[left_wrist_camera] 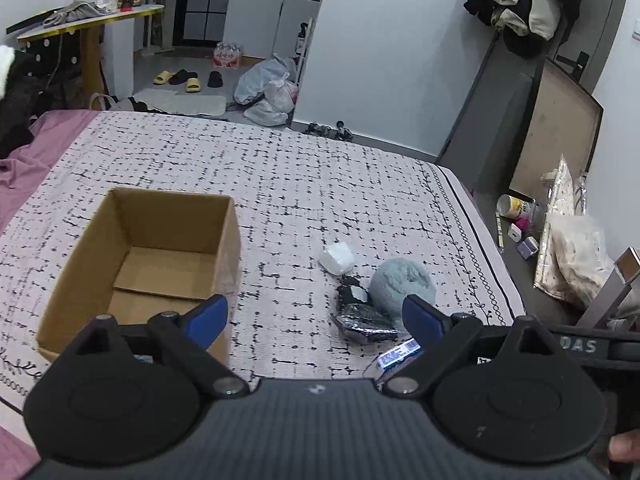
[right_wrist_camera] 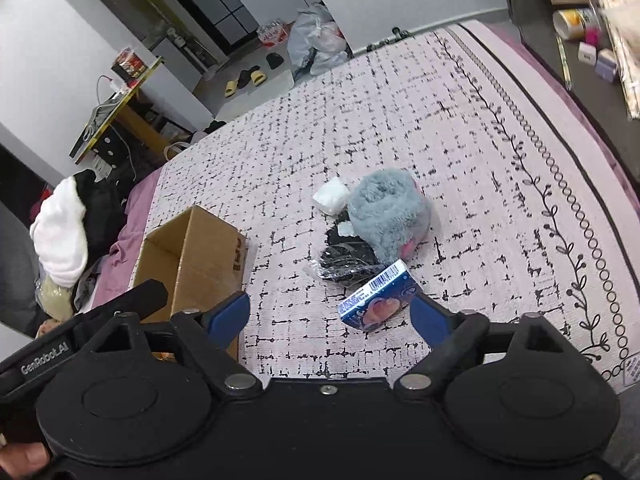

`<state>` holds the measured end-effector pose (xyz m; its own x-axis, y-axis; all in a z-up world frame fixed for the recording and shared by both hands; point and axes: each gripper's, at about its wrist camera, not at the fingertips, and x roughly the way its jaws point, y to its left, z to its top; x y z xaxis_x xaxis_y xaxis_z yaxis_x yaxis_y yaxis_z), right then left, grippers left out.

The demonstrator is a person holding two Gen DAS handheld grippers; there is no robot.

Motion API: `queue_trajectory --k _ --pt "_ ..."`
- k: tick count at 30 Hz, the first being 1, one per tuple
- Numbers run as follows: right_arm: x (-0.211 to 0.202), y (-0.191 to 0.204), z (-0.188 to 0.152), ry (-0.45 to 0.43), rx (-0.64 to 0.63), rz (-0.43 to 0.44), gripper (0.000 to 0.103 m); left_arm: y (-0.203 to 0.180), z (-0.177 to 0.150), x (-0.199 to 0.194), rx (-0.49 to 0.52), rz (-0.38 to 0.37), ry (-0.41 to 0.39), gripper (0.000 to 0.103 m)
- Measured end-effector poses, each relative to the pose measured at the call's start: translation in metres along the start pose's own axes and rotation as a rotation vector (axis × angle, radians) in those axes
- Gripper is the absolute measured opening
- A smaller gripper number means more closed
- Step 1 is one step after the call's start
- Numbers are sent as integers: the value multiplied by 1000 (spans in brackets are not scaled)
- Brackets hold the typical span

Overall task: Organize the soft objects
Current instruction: 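Lower the right tool onto the blue juice carton and close on it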

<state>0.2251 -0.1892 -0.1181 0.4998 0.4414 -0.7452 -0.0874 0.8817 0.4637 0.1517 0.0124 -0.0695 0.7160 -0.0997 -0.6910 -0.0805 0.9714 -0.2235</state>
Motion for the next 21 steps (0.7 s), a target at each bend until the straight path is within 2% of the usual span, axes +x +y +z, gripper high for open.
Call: queue_trajectory --k 12,21 --pt "43 -26 0 71 107 -1 68 -5 -7 31 -7 -36 7 86" --pt "80 -37 5 102 186 -14 67 3 -6 55 -48 -54 37 78"
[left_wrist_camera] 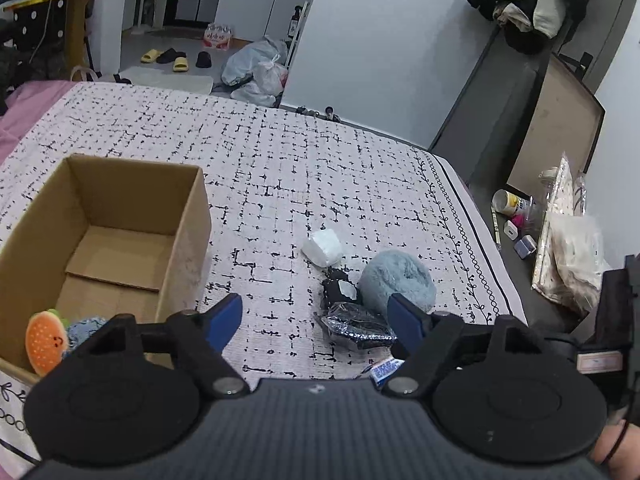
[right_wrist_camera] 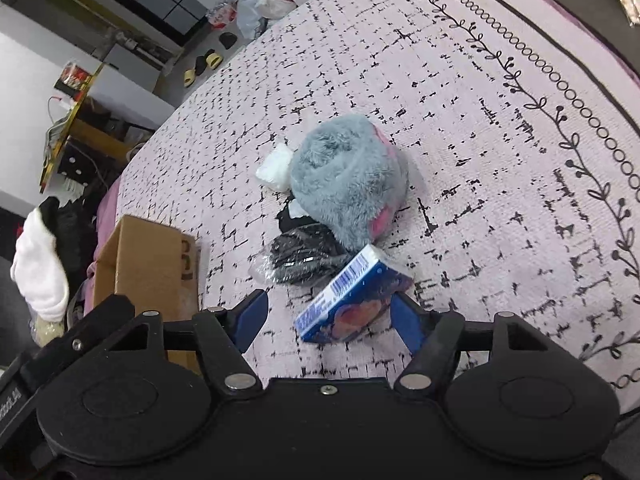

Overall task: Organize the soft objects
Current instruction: 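Lower the right tool onto the blue juice carton and close on it, then grasp the black plastic-wrapped bundle with the left tool while the right tool lifts the carton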

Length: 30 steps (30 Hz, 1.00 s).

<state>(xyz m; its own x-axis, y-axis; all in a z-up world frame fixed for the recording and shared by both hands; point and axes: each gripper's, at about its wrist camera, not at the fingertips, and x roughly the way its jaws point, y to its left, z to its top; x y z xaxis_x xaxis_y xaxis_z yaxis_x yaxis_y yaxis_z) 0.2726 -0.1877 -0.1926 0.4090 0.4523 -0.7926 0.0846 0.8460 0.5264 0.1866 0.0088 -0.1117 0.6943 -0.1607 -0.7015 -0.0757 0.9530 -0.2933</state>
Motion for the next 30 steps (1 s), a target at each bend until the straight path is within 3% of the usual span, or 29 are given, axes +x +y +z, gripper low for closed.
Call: queue_trajectory --k 2,8,13,22,30 --pt "10 -1 1 7 13 -9 66 1 0 5 -4 0 5 77" --pt "30 -10 0 15 45 -43 46 -4 0 24 13 -9 37 77" --pt "21 -7 -7 -9 -26 -29 29 -11 -2 45 36 -28 83 77" --pt "5 -24 -8 2 -16 5 22 -19 2 79 19 -66 148 77" --pt "-1 -40 -8 12 41 34 25 -33 -9 113 11 -77 218 77"
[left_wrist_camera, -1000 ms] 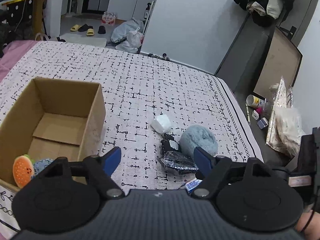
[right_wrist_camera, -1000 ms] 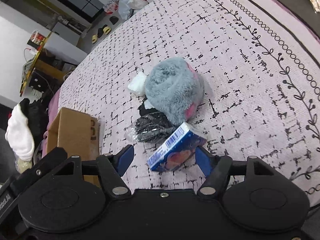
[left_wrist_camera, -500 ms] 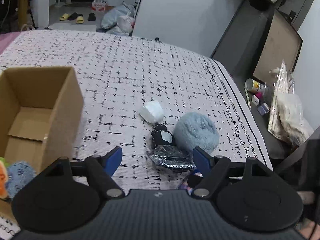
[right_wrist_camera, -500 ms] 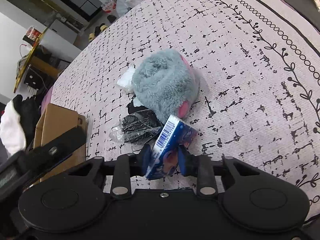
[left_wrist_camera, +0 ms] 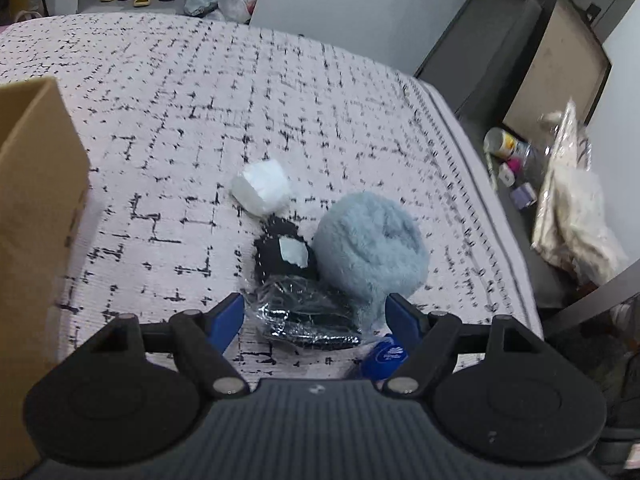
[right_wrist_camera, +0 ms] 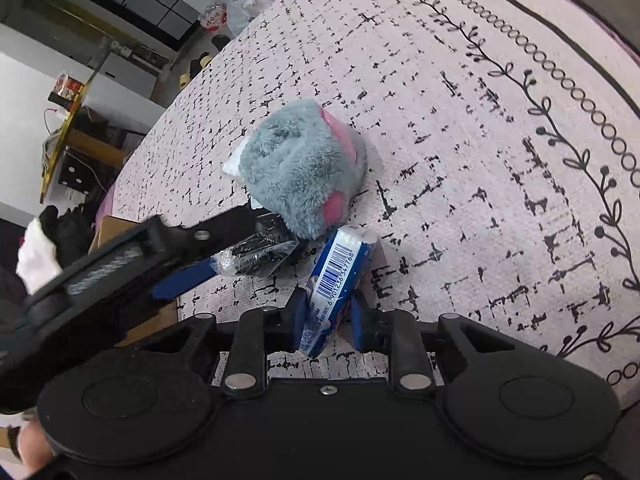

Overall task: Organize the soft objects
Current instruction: 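Grasp the black plastic-wrapped bundle with the left tool while the right tool lifts the carton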

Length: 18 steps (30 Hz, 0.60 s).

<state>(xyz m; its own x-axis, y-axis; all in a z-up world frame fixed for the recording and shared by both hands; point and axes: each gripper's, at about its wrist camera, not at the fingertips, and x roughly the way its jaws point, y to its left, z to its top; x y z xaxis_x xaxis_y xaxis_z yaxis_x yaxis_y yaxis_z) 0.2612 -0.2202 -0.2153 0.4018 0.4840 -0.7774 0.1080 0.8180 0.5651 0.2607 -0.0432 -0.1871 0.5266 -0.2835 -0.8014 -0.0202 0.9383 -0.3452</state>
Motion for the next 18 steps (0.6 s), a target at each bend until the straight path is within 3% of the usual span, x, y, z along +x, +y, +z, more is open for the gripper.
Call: queue_trajectory --k 2,6,9,18 --pt "0 -2 -1 -3 0 8 28 0 -2 9 -7 2 20 76" --pt "0 -7 -2 -9 23 19 36 1 -4 18 -11 19 40 58" --pt "1 -11 -1 -8 46 13 43 5 -5 20 -27 13 37 53" --pt "7 -17 6 -5 158 55 52 5 -14 15 -18 -6 44 46"
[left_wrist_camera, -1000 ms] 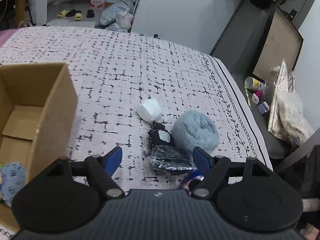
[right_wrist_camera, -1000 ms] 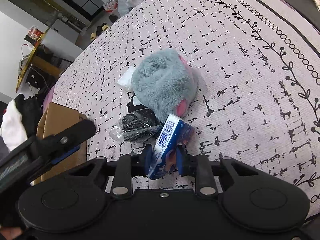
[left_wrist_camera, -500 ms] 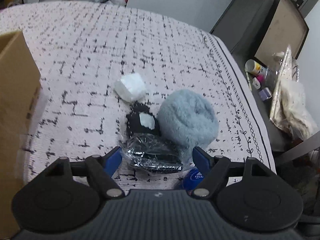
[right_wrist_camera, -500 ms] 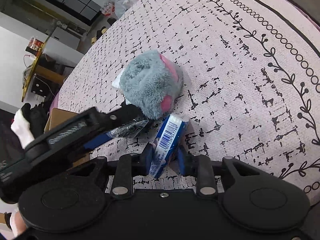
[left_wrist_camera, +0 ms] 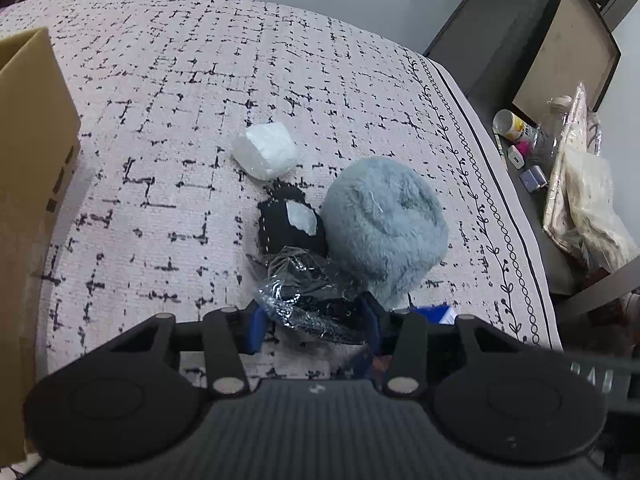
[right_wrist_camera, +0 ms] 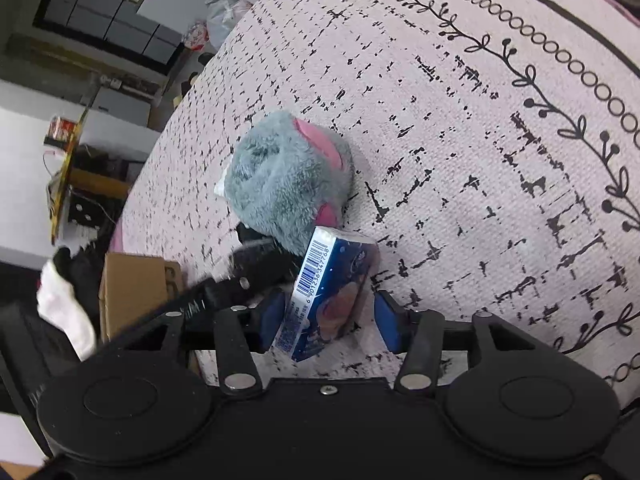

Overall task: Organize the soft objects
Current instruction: 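Grasp the black plastic-wrapped bundle with the left tool while the right tool lifts the carton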

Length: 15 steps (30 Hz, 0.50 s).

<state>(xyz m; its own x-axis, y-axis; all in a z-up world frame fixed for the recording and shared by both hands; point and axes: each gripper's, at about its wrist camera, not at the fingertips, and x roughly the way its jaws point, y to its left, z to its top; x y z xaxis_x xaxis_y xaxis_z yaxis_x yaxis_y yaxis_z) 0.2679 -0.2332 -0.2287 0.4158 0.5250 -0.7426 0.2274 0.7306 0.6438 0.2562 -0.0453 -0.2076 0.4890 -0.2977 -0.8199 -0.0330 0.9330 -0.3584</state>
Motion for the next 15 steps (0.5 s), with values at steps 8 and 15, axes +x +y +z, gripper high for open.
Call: queue_trajectory --k 8,15 --pt "10 -3 3 -24 86 -9 55 -1 -11 -8 3 -17 16 46" --pt "13 -1 0 -23 77 -66 24 3 -13 -23 5 -1 8 44"
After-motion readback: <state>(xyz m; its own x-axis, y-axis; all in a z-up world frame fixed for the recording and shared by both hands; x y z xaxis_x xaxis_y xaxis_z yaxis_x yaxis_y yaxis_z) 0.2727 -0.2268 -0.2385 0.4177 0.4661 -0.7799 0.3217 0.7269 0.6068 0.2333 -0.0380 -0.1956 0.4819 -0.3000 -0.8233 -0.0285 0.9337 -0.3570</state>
